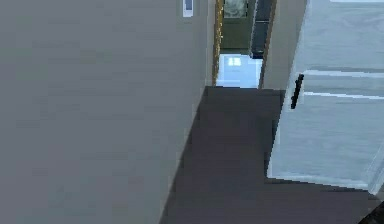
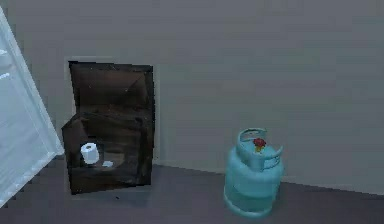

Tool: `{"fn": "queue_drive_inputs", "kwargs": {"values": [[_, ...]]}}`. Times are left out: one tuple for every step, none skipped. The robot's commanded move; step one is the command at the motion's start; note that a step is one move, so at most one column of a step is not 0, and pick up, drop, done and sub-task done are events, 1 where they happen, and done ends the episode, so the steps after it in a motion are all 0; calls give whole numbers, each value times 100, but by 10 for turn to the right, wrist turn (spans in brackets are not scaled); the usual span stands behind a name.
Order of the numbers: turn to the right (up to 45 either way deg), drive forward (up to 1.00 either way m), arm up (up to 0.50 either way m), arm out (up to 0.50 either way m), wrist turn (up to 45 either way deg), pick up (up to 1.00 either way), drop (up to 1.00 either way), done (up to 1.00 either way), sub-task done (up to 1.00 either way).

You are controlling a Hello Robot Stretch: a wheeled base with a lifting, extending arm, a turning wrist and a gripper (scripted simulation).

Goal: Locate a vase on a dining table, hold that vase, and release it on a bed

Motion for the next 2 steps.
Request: {"fn": "queue_drive_inputs", "kwargs": {"values": [[420,0,0,0,0,0,0,0,0],[0,5,0,0,0,0,0,0,0]]}}
